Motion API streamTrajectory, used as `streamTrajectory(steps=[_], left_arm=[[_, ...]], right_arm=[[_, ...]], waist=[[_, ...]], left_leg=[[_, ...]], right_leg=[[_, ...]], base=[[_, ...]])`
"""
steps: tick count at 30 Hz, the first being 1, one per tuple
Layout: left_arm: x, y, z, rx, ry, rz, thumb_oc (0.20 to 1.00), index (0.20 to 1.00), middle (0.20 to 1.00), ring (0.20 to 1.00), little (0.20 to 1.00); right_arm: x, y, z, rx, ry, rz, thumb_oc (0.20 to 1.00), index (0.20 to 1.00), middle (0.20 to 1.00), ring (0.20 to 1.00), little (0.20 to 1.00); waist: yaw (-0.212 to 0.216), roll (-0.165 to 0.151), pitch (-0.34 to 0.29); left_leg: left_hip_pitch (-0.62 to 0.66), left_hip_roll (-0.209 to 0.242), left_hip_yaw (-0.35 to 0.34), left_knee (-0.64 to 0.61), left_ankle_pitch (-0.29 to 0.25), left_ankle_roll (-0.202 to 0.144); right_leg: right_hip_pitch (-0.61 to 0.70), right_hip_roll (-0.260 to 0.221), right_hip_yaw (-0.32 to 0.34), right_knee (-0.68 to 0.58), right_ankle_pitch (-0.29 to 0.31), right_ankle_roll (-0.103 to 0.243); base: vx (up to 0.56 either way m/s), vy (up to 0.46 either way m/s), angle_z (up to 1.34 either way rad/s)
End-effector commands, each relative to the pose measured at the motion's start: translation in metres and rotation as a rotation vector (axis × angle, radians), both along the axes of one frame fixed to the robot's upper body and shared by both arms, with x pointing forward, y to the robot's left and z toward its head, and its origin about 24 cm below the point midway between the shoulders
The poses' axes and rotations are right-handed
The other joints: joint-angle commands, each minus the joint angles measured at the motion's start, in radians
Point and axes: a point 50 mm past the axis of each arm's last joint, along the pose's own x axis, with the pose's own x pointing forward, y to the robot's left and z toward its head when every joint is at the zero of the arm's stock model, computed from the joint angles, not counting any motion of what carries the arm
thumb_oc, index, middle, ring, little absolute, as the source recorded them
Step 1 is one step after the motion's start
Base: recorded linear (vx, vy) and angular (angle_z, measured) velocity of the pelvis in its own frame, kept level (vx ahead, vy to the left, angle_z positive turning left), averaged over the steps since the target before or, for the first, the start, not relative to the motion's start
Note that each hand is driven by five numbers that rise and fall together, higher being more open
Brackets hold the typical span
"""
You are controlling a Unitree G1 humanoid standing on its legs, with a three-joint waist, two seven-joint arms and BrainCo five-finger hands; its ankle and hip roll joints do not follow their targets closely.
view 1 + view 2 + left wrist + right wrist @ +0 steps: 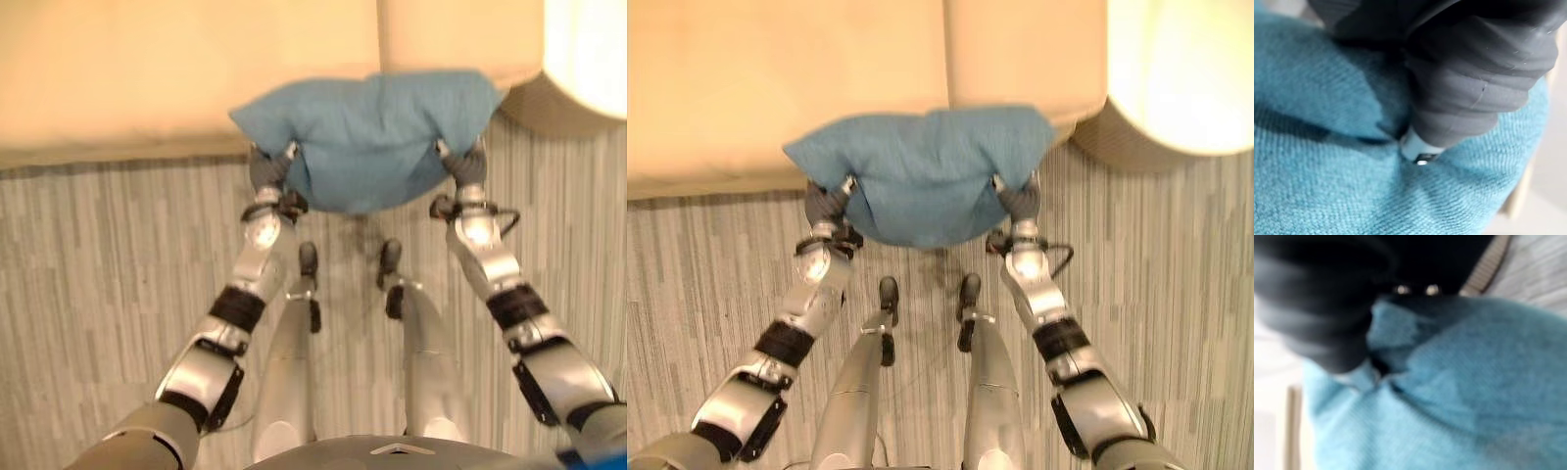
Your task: Pick up all the scattered cushions and arrange them neatly on the sofa.
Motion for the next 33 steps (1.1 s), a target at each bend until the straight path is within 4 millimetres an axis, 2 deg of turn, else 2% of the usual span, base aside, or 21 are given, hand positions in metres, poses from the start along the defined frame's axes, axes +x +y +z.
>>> streamTrajectory(steps=[1, 4, 5, 11, 13, 14, 15, 16, 17, 20, 22, 23, 24, 25, 26, 27, 28, 29, 30, 31, 33], left_arm=[[-0.006, -0.045, 0.037, 0.029, -0.231, -0.204, 0.2, 0.2, 0.2, 0.2, 0.2], [-0.021, -0.032, 0.005, 0.039, -0.134, -0.191, 0.2, 0.2, 0.2, 0.2, 0.2], [-0.021, -0.032, 0.005, 0.039, -0.133, -0.191, 0.2, 0.2, 0.2, 0.2, 0.2], [-0.041, -0.011, -0.024, 0.067, -0.039, -0.155, 0.2, 0.2, 0.2, 0.2, 0.2], [-0.043, -0.011, -0.027, 0.062, -0.027, -0.154, 0.2, 0.2, 0.2, 0.2, 0.2], [-0.044, -0.016, -0.029, 0.06, -0.015, -0.174, 0.2, 0.2, 0.2, 0.2, 0.2], [-0.044, -0.016, -0.029, 0.06, -0.015, -0.174, 0.2, 0.2, 0.2, 0.2, 0.2], [-0.048, -0.016, -0.037, 0.064, 0.016, -0.19, 0.2, 0.2, 0.2, 0.2, 0.2], [-0.05, -0.014, -0.04, 0.066, 0.029, -0.186, 0.2, 0.2, 0.2, 0.2, 0.2], [-0.056, -0.015, -0.05, 0.065, 0.068, -0.202, 0.2, 0.2, 0.2, 0.2, 0.2], [-0.056, -0.015, -0.05, 0.065, 0.069, -0.202, 0.2, 0.2, 0.2, 0.2, 0.2], [-0.06, -0.013, -0.056, 0.085, 0.095, -0.211, 0.2, 0.2, 0.2, 0.2, 0.2], [-0.06, -0.014, -0.055, 0.103, 0.089, -0.222, 0.2, 0.2, 0.2, 0.2, 0.2], [-0.061, -0.013, -0.055, 0.119, 0.089, -0.232, 0.2, 0.2, 0.2, 0.2, 0.2], [-0.061, -0.013, -0.055, 0.119, 0.089, -0.232, 0.2, 0.2, 0.2, 0.2, 0.2], [-0.061, -0.014, -0.056, 0.129, 0.088, -0.235, 0.2, 0.2, 0.2, 0.2, 0.2], [-0.061, -0.015, -0.058, 0.134, 0.093, -0.242, 0.2, 0.2, 0.2, 0.2, 0.2], [-0.061, -0.015, -0.058, 0.134, 0.093, -0.242, 0.2, 0.2, 0.2, 0.2, 0.2], [-0.06, -0.016, -0.058, 0.136, 0.091, -0.244, 0.2, 0.2, 0.2, 0.2, 0.2], [-0.059, -0.018, -0.059, 0.15, 0.095, -0.257, 0.2, 0.2, 0.2, 0.2, 0.2], [-0.057, -0.018, -0.057, 0.152, 0.091, -0.255, 0.2, 0.2, 0.2, 0.2, 0.2]], right_arm=[[-0.009, 0.034, 0.033, 0.045, -0.215, 0.184, 0.2, 0.2, 0.2, 0.2, 0.2], [-0.023, 0.018, 0.006, 0.052, -0.135, 0.152, 0.2, 0.2, 0.2, 0.2, 0.2], [-0.023, 0.018, 0.006, 0.052, -0.135, 0.152, 0.2, 0.2, 0.2, 0.2, 0.2], [-0.04, -0.005, -0.012, -0.028, -0.073, 0.114, 0.2, 0.2, 0.2, 0.2, 0.2], [-0.042, -0.009, -0.013, -0.04, -0.072, 0.102, 0.2, 0.2, 0.2, 0.2, 0.2], [-0.044, -0.017, -0.013, -0.061, -0.069, 0.072, 0.2, 0.2, 0.2, 0.2, 0.2], [-0.044, -0.017, -0.013, -0.061, -0.068, 0.072, 0.2, 0.2, 0.2, 0.2, 0.2], [-0.048, -0.021, -0.018, -0.062, -0.042, 0.065, 0.2, 0.2, 0.2, 0.2, 0.2], [-0.049, -0.019, -0.02, -0.067, -0.033, 0.072, 0.2, 0.2, 0.2, 0.2, 0.2], [-0.051, -0.018, -0.027, -0.082, -0.005, 0.077, 0.2, 0.2, 0.2, 0.2, 0.2], [-0.051, -0.018, -0.027, -0.082, -0.005, 0.077, 0.2, 0.2, 0.2, 0.2, 0.2], [-0.052, -0.016, -0.03, -0.084, 0.008, 0.07, 0.2, 0.2, 0.2, 0.2, 0.2], [-0.052, -0.015, -0.03, -0.079, 0.005, 0.072, 0.2, 0.2, 0.2, 0.2, 0.2], [-0.052, -0.013, -0.03, -0.073, 0.003, 0.076, 0.2, 0.2, 0.2, 0.2, 0.2], [-0.052, -0.013, -0.03, -0.073, 0.003, 0.076, 0.2, 0.2, 0.2, 0.2, 0.2], [-0.052, -0.011, -0.03, -0.061, -0.001, 0.078, 0.2, 0.2, 0.2, 0.2, 0.2], [-0.052, -0.012, -0.028, -0.054, -0.008, 0.076, 0.2, 0.2, 0.2, 0.2, 0.2], [-0.052, -0.012, -0.028, -0.055, -0.008, 0.076, 0.2, 0.2, 0.2, 0.2, 0.2], [-0.052, -0.013, -0.028, -0.054, -0.01, 0.076, 0.2, 0.2, 0.2, 0.2, 0.2], [-0.051, -0.015, -0.026, -0.06, -0.018, 0.072, 0.2, 0.2, 0.2, 0.2, 0.2], [-0.05, -0.016, -0.025, -0.055, -0.025, 0.069, 0.2, 0.2, 0.2, 0.2, 0.2]], waist=[[0.012, 0.01, -0.112], [0.024, 0.006, -0.147], [0.024, 0.006, -0.146], [0.032, -0.009, -0.2], [0.028, -0.013, -0.208], [0.004, -0.025, -0.216], [0.005, -0.025, -0.216], [-0.014, -0.023, -0.244], [-0.004, -0.022, -0.252], [0.011, -0.024, -0.262], [0.01, -0.025, -0.262], [0.022, -0.021, -0.266], [0.018, -0.02, -0.258], [0.01, -0.019, -0.252], [0.011, -0.02, -0.253], [-0.001, -0.017, -0.246], [-0.018, -0.012, -0.242], [-0.017, -0.011, -0.244], [-0.027, -0.01, -0.242], [-0.035, -0.021, -0.243], [-0.044, -0.024, -0.24]], left_leg=[[0.064, 0.011, -0.007, -0.033, 0.009, -0.029], [0.229, 0.023, -0.001, -0.122, 0.029, -0.043], [0.232, 0.024, -0.001, -0.123, 0.029, -0.043], [0.393, 0.026, 0.029, -0.165, 0.022, -0.048], [0.394, 0.023, 0.044, -0.155, 0.018, -0.044], [0.381, 0.051, 0.195, -0.094, 0.001, -0.032], [0.38, 0.052, 0.196, -0.092, -0.001, -0.032], [0.418, 0.099, 0.349, -0.07, -0.036, -0.017], [0.435, 0.096, 0.361, -0.077, -0.049, -0.013], [0.465, 0.044, 0.313, -0.107, -0.083, 0.014], [0.467, 0.042, 0.312, -0.109, -0.083, 0.015], [0.503, -0.004, 0.31, -0.143, -0.107, 0.061], [0.502, -0.015, 0.313, -0.157, -0.086, 0.08], [0.512, -0.021, 0.299, -0.167, -0.085, 0.086], [0.512, -0.022, 0.3, -0.168, -0.085, 0.087], [0.522, -0.026, 0.281, -0.177, -0.088, 0.09], [0.537, -0.037, 0.249, -0.191, -0.089, 0.093], [0.533, -0.036, 0.25, -0.192, -0.087, 0.093], [0.541, -0.044, 0.231, -0.199, -0.087, 0.092], [0.556, -0.065, 0.203, -0.212, -0.092, 0.093], [0.568, -0.071, 0.187, -0.219, -0.095, 0.091]], right_leg=[[0.135, 0.002, -0.022, -0.159, 0.092, 0.096], [0.309, 0.027, -0.057, -0.234, 0.083, 0.096], [0.312, 0.028, -0.057, -0.235, 0.083, 0.096], [0.529, 0.036, -0.105, -0.314, 0.071, 0.099], [0.55, 0.032, -0.121, -0.327, 0.075, 0.101], [0.585, 0.009, -0.164, -0.333, 0.075, 0.103], [0.585, 0.009, -0.163, -0.332, 0.074, 0.103], [0.618, -0.001, -0.188, -0.346, 0.059, 0.115], [0.623, -0.004, -0.188, -0.34, 0.06, 0.12], [0.64, -0.035, -0.191, -0.313, 0.064, 0.142], [0.64, -0.037, -0.192, -0.312, 0.063, 0.143], [0.627, -0.087, -0.164, -0.215, 0.081, 0.173], [0.602, -0.104, -0.153, -0.16, 0.13, 0.168], [0.577, -0.099, -0.104, -0.117, 0.144, 0.173], [0.575, -0.101, -0.102, -0.114, 0.143, 0.173], [0.546, -0.068, -0.033, -0.093, 0.134, 0.166], [0.493, 0.011, 0.077, -0.095, 0.096, 0.15], [0.49, 0.013, 0.078, -0.099, 0.1, 0.149], [0.467, 0.049, 0.117, -0.125, 0.092, 0.144], [0.446, 0.074, 0.135, -0.207, 0.112, 0.136], [0.424, 0.088, 0.13, -0.242, 0.131, 0.137]], base=[[0.12, -0.094, 0.26], [0.17, -0.053, 0.13], [0.17, -0.032, 0.16], [0.16, 0.018, 0.21], [0.07, 0.038, 0.45], [0.02, 0.039, 0.94], [0.17, 0.118, 1.32], [0.19, 0.151, 1.52], [0.26, 0.214, 1.19], [0.12, 0.177, 0.12], [0.07, 0.175, 0.11], [0.07, 0.372, 0.26], [0.08, 0.432, 0.11], [-0.02, 0.151, 0.2], [0.04, 0.12, 0.39], [0.07, 0.12, 0.49], [0.07, 0.117, 0.23], [0.1, 0.076, 0.38], [0.17, 0.006, 0.43], [0.25, -0.009, 0.44], [0.17, -0.036, 0.06]])
